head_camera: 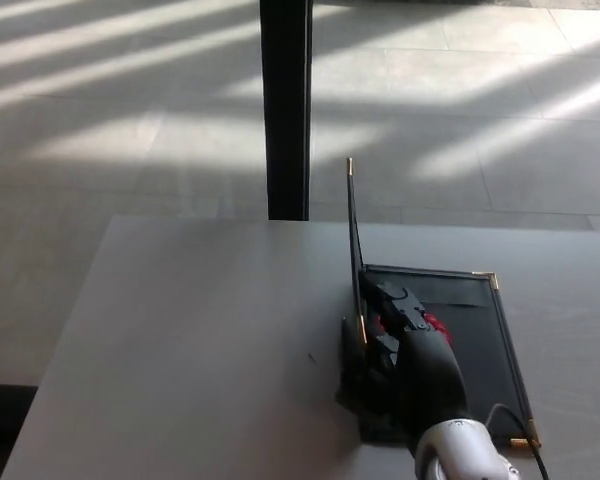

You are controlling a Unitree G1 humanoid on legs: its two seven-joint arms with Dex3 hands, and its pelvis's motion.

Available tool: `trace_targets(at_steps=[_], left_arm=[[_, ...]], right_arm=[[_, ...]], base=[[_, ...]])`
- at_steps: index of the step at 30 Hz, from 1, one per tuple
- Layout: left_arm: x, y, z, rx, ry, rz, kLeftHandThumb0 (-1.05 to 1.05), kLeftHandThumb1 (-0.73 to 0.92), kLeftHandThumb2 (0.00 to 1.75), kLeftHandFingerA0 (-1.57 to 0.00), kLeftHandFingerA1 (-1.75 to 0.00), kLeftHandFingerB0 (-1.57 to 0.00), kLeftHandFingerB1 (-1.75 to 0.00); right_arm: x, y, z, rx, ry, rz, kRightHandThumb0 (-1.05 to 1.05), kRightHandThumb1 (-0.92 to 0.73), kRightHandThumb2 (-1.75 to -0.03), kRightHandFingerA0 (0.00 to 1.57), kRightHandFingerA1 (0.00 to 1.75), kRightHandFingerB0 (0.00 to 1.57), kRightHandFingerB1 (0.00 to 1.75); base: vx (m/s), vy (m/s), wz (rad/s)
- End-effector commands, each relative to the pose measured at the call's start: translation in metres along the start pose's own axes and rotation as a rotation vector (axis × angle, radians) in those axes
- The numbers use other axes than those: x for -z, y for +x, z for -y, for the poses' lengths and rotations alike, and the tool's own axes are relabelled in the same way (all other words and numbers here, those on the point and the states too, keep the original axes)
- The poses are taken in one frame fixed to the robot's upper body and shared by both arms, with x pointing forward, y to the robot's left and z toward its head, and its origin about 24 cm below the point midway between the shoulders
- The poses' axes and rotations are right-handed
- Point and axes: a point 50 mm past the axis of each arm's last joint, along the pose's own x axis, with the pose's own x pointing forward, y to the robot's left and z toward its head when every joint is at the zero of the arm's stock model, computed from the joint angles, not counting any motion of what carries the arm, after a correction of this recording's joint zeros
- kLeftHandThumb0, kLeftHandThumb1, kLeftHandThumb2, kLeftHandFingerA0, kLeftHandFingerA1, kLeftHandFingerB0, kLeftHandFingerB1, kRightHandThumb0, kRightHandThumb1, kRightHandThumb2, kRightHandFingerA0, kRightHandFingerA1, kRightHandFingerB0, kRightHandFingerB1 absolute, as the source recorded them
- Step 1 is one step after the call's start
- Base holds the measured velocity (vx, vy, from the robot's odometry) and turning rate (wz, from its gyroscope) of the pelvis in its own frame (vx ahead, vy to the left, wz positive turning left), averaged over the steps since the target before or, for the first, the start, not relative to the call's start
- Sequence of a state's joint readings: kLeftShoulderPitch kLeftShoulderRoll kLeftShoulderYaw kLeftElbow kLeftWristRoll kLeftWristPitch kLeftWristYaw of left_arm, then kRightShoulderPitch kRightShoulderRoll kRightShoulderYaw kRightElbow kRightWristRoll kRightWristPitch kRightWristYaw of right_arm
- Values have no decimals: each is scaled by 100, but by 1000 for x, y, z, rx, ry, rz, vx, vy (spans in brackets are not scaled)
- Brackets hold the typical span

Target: There is a diary kept infront of the robot and the robot uses its right hand to grab its cover and puses it to the left to open it.

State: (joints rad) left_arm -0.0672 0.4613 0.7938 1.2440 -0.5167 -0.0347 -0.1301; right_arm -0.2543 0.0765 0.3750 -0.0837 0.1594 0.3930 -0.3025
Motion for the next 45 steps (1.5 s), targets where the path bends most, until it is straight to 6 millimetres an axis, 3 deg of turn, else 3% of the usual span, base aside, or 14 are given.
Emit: trace_targets(at_steps=[1,2,5,7,8,10,19,20,22,23,24,30,31,45], left_arm=[[-17,2,0,-3,12,28,-105,92,108,-21,-161,-15,-138],[-17,2,1,-15,21,30,-100,60,148,-27,-113,0,-91],[-19,2,2,-1,52,35,-88,55,141,-21,-103,-2,-86],[-20,3,5,11,60,36,-105,92,111,-18,-160,-14,-138],[-21,3,7,4,65,42,-88,54,142,-14,-98,0,-85],[-23,4,10,-6,41,44,-105,68,156,-29,-118,-5,-99],[-31,7,21,10,78,53,-86,57,142,-21,-101,0,-84],[-31,8,25,14,65,54,-105,92,110,-26,-161,-16,-135],[-32,9,34,37,72,57,-105,92,109,-27,-169,-19,-143],[-33,9,36,36,76,56,-105,92,109,-25,-166,-17,-140],[-33,9,39,43,80,58,-92,53,142,-19,-103,0,-87],[-37,11,56,67,106,63,-92,55,143,-14,-101,0,-87],[-38,11,57,69,124,65,-105,92,110,-27,-159,-18,-135],[-33,11,62,85,138,50,-105,92,110,-22,-164,-15,-139]], right_arm=[[-11,21,13,-99,-413,75,-87,-83,-124,21,66,0,47],[-11,25,19,-95,-490,62,-89,-92,-82,16,68,6,44],[-10,33,28,-99,-708,41,-94,-81,-123,12,59,6,48],[-10,35,30,-105,-750,28,-95,-80,-123,7,56,10,48],[-9,37,30,-113,-788,22,-95,-80,-123,5,55,10,49],[-5,39,29,-136,-867,37,-39,-47,-113,4,53,4,52],[9,37,-5,-278,-1018,64,-39,-45,-111,4,54,4,52],[10,37,-10,-282,-996,59,-40,-43,-111,4,53,4,52],[13,33,-19,-291,-947,67,-40,-44,-111,5,55,5,53],[14,32,-25,-295,-931,67,-40,-43,-111,6,55,5,53],[13,31,-27,-295,-923,77,-39,-45,-112,7,56,7,54],[11,25,-40,-304,-922,42,-92,-82,-126,24,66,12,55],[10,26,-41,-305,-938,22,-92,-83,-126,22,65,11,54],[-4,34,-56,-347,-1028,41,-91,-92,-80,67,97,22,54]], base=[[0,0,0],[0,0,0],[0,0,0],[0,0,0],[0,0,0],[0,0,0],[0,0,0],[0,0,0],[0,0,0],[0,0,0],[0,0,0],[0,0,0],[0,0,0],[0,0,0]])
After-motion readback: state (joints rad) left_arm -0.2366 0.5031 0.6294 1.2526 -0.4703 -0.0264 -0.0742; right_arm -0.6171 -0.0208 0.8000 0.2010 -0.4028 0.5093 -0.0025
